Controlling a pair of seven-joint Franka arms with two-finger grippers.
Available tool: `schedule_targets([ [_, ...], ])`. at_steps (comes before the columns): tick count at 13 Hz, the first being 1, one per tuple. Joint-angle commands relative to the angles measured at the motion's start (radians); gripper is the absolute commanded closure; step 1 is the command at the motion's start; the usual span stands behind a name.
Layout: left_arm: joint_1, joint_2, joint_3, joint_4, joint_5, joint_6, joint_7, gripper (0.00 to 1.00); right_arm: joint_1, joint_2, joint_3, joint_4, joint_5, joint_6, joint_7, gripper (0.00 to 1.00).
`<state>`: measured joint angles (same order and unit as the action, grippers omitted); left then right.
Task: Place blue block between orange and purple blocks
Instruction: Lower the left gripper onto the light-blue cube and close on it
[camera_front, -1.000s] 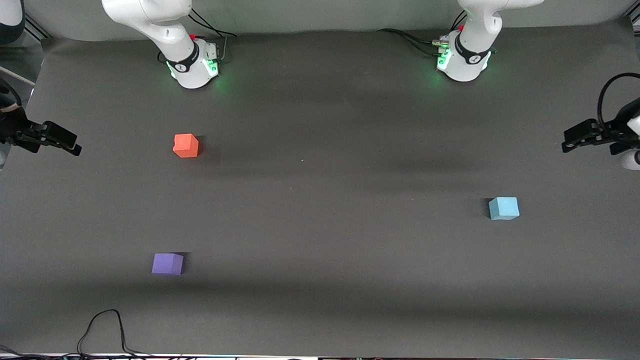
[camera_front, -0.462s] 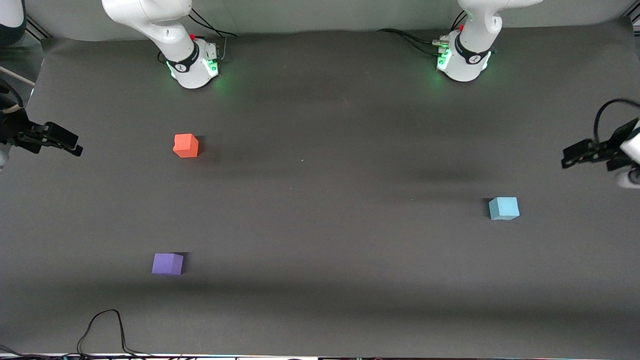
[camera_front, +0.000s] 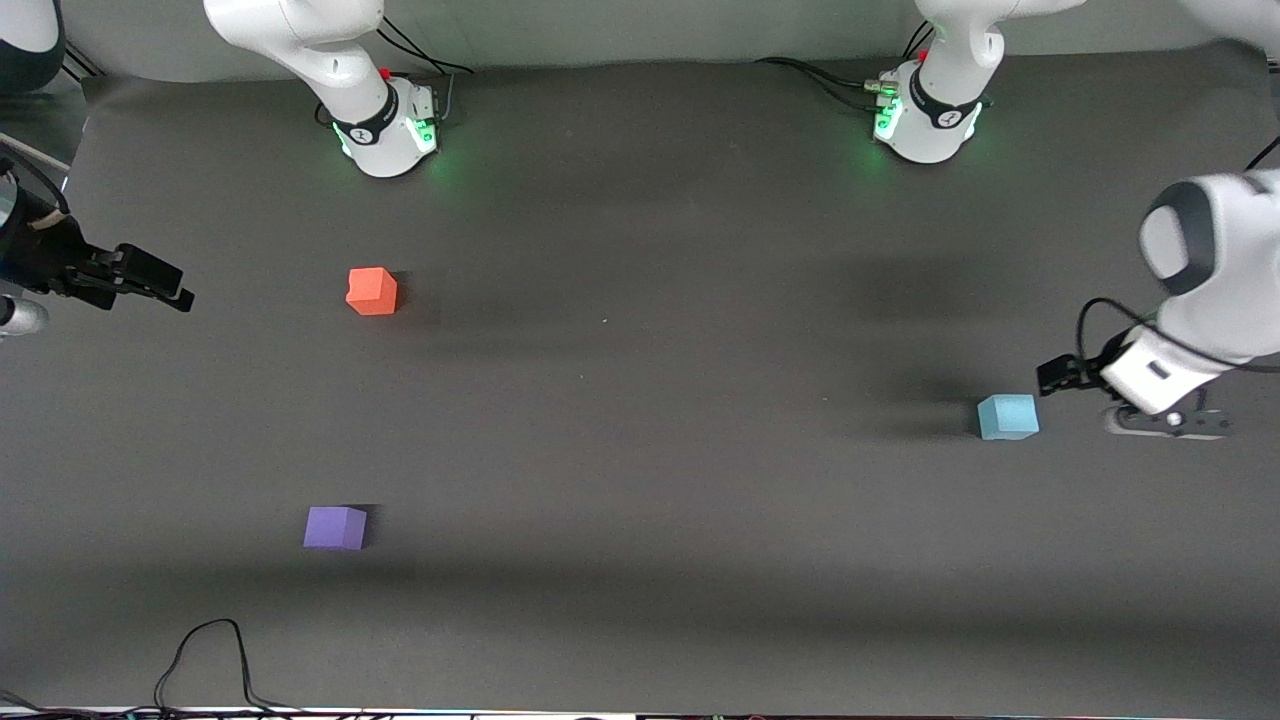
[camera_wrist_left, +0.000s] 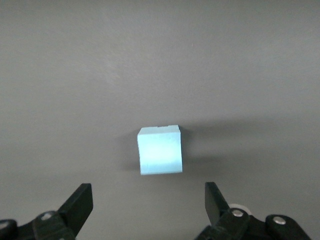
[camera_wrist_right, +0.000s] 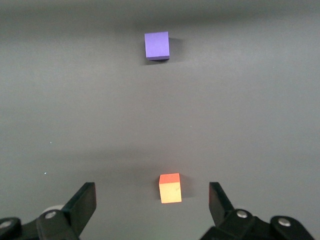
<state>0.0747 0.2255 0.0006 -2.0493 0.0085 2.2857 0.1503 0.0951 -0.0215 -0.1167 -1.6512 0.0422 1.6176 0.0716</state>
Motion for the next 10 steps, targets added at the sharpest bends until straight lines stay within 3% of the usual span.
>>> schedule_targets([
  [1, -0.012, 0.072, 0.002, -0.057, 0.005, 0.133, -0.001, 0.0, 0.0, -0.009, -0.005, -0.038, 0.022, 0.031, -0.009, 0.0],
  [5, -0.012, 0.185, 0.004, -0.058, 0.005, 0.265, -0.012, 0.0, 0.002, -0.011, -0.005, -0.067, 0.022, 0.047, -0.003, 0.0],
  [9, -0.01, 0.232, 0.004, -0.057, 0.004, 0.327, -0.012, 0.01, 0.014, -0.014, -0.005, -0.073, 0.015, 0.05, -0.001, 0.0],
  [10, -0.01, 0.232, 0.004, -0.057, 0.004, 0.325, -0.012, 0.18, 0.018, -0.012, -0.001, -0.073, -0.029, 0.054, 0.005, 0.0],
])
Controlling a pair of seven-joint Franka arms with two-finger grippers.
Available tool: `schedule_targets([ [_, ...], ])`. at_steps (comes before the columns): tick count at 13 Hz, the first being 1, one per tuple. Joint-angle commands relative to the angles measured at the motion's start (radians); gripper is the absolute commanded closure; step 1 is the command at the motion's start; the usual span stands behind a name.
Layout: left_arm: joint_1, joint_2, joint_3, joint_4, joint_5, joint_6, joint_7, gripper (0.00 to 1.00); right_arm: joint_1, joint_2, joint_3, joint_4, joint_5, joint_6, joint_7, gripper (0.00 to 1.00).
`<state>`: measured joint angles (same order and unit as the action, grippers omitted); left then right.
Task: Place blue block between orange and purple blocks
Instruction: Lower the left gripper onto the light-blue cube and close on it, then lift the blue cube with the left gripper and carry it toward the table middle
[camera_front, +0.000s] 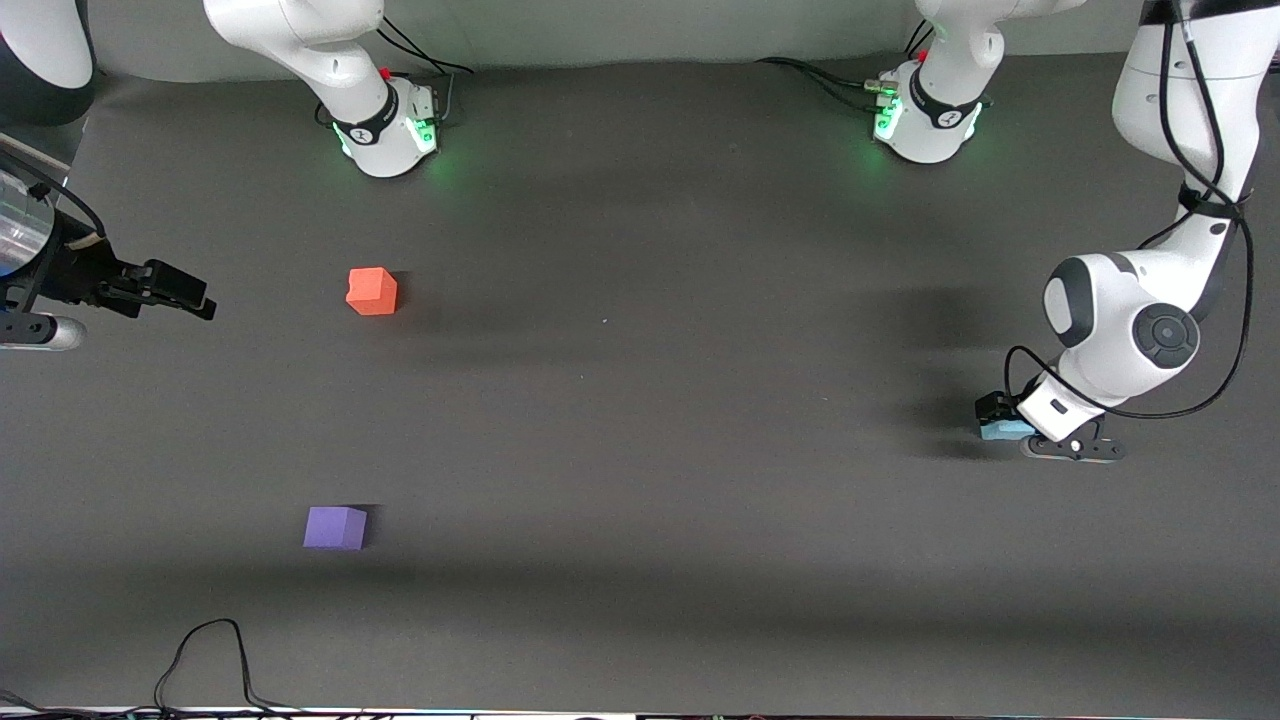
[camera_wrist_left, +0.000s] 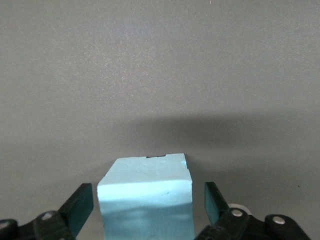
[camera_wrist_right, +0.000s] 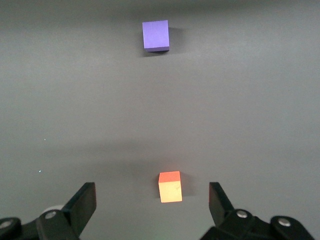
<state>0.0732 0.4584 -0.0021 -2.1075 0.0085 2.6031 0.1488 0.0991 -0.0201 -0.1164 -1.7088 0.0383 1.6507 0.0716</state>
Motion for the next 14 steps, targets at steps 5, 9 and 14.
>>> schedule_targets([
  [5, -0.007, 0.002, 0.005, 0.003, 0.004, 0.0, -0.026, 0.53, 0.028, -0.017, -0.002, -0.015, -0.055, 0.053, 0.013, 0.0],
  [9, -0.007, -0.114, 0.007, 0.067, 0.004, -0.183, -0.034, 0.53, 0.027, -0.012, -0.005, -0.009, -0.055, 0.066, 0.013, 0.0],
  [14, -0.151, -0.159, -0.012, 0.386, 0.007, -0.644, -0.272, 0.53, 0.025, -0.008, -0.011, -0.014, -0.051, 0.095, 0.013, 0.0],
])
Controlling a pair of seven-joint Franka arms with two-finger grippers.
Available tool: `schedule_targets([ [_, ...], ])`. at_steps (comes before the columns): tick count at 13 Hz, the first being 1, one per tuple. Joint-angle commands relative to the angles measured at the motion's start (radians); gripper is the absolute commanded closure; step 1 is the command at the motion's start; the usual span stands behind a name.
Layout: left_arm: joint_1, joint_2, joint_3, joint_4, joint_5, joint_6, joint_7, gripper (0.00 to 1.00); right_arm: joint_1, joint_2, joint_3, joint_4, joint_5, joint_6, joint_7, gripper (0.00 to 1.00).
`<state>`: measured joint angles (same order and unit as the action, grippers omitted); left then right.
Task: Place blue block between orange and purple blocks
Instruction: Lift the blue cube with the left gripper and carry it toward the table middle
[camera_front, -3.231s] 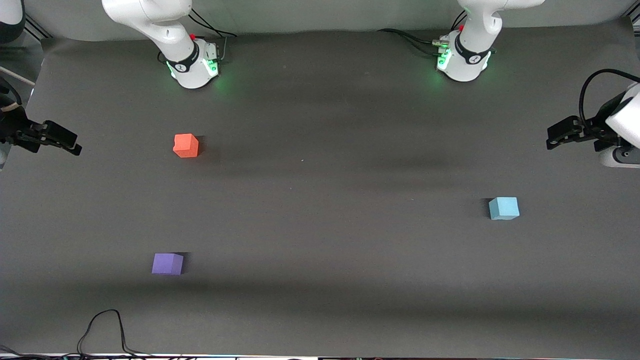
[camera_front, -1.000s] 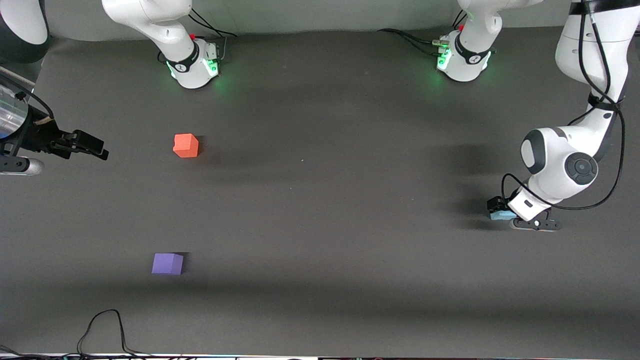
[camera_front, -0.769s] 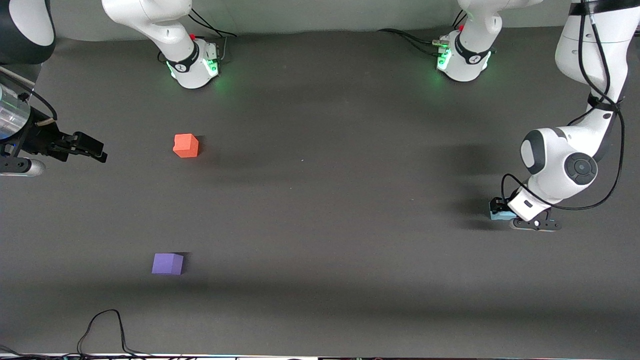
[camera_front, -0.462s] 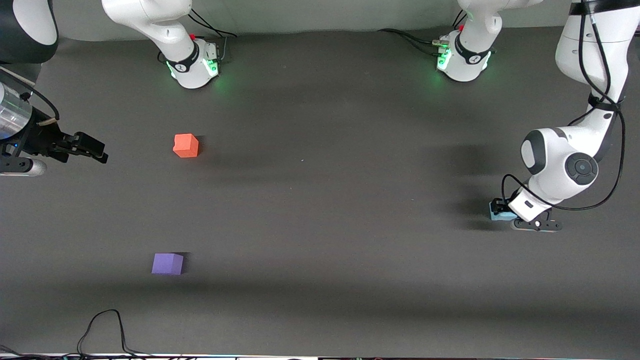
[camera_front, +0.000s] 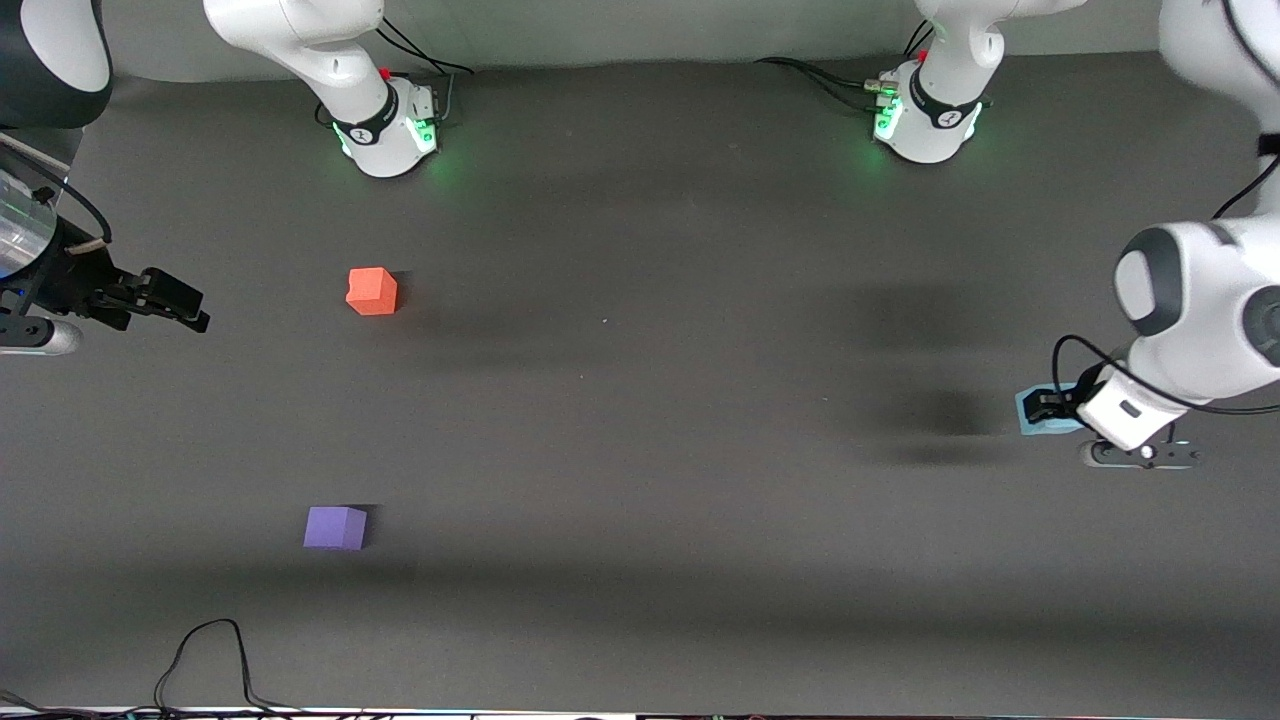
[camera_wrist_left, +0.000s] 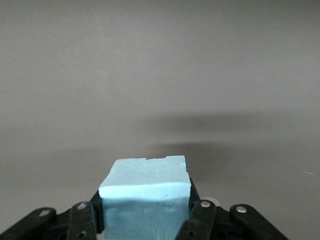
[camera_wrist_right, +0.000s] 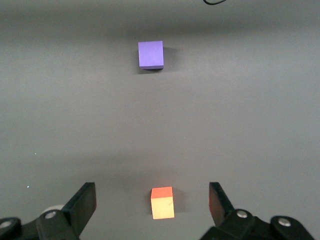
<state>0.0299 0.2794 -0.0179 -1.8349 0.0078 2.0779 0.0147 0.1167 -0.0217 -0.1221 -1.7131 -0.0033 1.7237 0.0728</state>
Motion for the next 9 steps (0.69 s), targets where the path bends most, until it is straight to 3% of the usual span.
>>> schedule_targets([
  [1, -0.181, 0.023, 0.004, 0.153, 0.008, -0.154, -0.241, 0.53, 0.009, -0.004, -0.005, -0.011, -0.009, 0.03, 0.013, 0.0],
  [4, -0.413, 0.072, 0.003, 0.248, 0.006, -0.162, -0.523, 0.54, 0.008, -0.006, -0.005, -0.01, -0.009, 0.033, 0.01, 0.0],
  [9, -0.772, 0.298, 0.004, 0.462, 0.047, -0.147, -0.91, 0.55, 0.004, -0.027, -0.005, -0.046, -0.009, 0.053, 0.01, 0.0],
])
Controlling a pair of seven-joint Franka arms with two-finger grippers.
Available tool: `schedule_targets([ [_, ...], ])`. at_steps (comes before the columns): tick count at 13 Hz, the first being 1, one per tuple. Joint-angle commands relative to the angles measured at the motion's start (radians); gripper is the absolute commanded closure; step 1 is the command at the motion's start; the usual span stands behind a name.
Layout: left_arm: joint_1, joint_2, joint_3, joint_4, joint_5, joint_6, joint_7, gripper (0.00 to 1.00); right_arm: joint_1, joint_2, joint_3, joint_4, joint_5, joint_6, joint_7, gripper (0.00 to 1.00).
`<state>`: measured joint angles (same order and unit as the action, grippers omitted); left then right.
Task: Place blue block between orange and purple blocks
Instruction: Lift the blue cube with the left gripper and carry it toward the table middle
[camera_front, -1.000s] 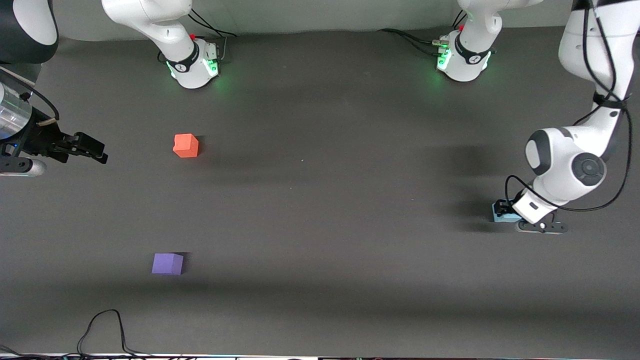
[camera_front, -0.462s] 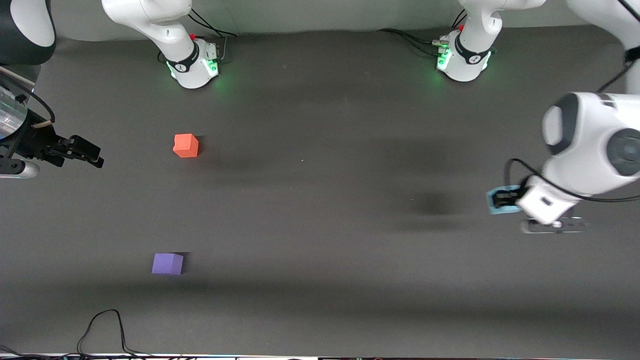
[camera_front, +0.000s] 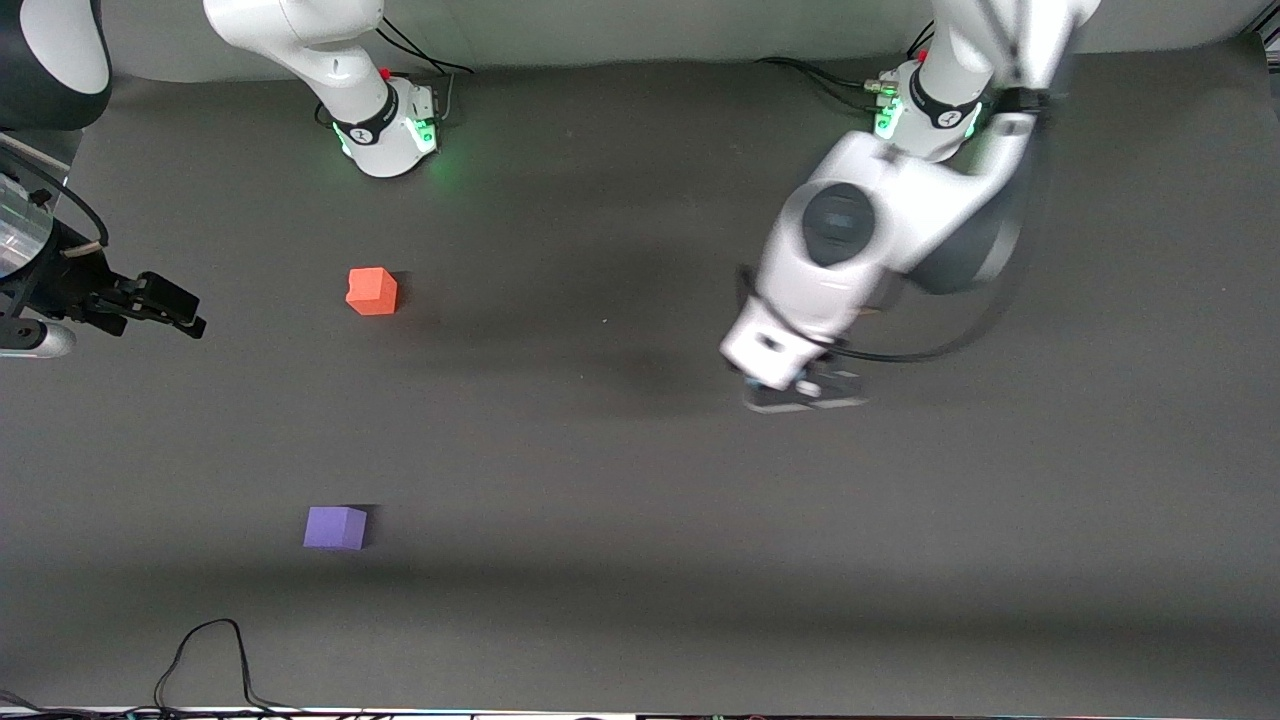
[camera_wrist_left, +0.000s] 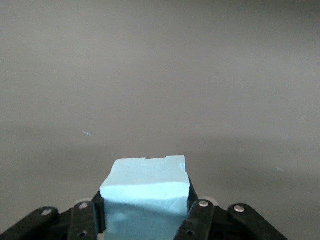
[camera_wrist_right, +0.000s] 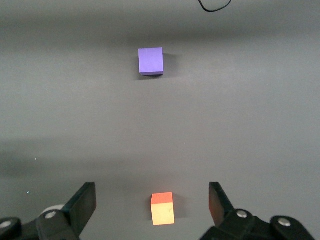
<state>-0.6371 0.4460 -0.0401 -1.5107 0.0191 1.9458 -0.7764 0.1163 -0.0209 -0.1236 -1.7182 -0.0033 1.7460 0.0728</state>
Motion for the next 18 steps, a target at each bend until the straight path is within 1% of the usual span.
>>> schedule_targets([
  [1, -0.155, 0.202, 0.026, 0.198, 0.051, -0.013, -0.157, 0.55, 0.005, -0.033, -0.004, -0.049, -0.009, 0.036, 0.01, 0.0],
  [2, -0.2, 0.277, 0.026, 0.263, 0.054, -0.011, -0.182, 0.55, 0.005, -0.033, -0.004, -0.049, -0.009, 0.035, 0.01, 0.0],
  [3, -0.238, 0.337, 0.026, 0.295, 0.058, -0.005, -0.214, 0.55, 0.005, -0.033, -0.004, -0.049, -0.009, 0.035, 0.01, 0.0],
  [4, -0.268, 0.379, 0.029, 0.297, 0.068, 0.042, -0.234, 0.55, 0.005, -0.033, -0.002, -0.049, -0.009, 0.033, 0.01, 0.0],
  [5, -0.282, 0.41, 0.028, 0.291, 0.077, 0.103, -0.247, 0.55, 0.005, -0.033, -0.002, -0.05, -0.009, 0.032, 0.01, 0.0],
  [6, -0.288, 0.442, 0.028, 0.293, 0.077, 0.136, -0.259, 0.55, 0.005, -0.031, -0.002, -0.052, -0.009, 0.03, 0.012, 0.0],
  [10, -0.299, 0.481, 0.023, 0.291, 0.068, 0.206, -0.262, 0.55, 0.006, -0.027, -0.002, -0.061, -0.009, 0.027, 0.012, 0.0],
  [11, -0.299, 0.482, 0.023, 0.291, 0.067, 0.209, -0.262, 0.49, 0.008, -0.022, -0.002, -0.058, -0.009, 0.029, 0.012, 0.0],
  [12, -0.297, 0.482, 0.023, 0.291, 0.067, 0.209, -0.256, 0.21, 0.008, -0.019, -0.002, -0.055, -0.009, 0.029, 0.012, 0.0],
  [13, -0.294, 0.481, 0.023, 0.29, 0.068, 0.208, -0.247, 0.03, 0.008, -0.014, -0.001, -0.052, -0.009, 0.029, 0.012, 0.0],
  [14, -0.289, 0.476, 0.023, 0.291, 0.067, 0.205, -0.247, 0.0, 0.009, -0.013, 0.004, -0.052, -0.009, 0.033, 0.012, 0.0],
  [15, -0.282, 0.464, 0.025, 0.291, 0.065, 0.191, -0.244, 0.0, 0.011, -0.011, 0.007, -0.051, -0.009, 0.035, 0.012, 0.0],
  [17, -0.187, 0.404, 0.006, 0.291, 0.058, 0.168, -0.236, 0.0, 0.013, 0.001, 0.013, -0.037, -0.007, 0.036, 0.013, 0.0],
  [18, -0.124, 0.366, -0.013, 0.293, 0.035, 0.109, -0.189, 0.0, 0.013, 0.012, 0.033, -0.026, -0.004, 0.038, 0.015, 0.0],
])
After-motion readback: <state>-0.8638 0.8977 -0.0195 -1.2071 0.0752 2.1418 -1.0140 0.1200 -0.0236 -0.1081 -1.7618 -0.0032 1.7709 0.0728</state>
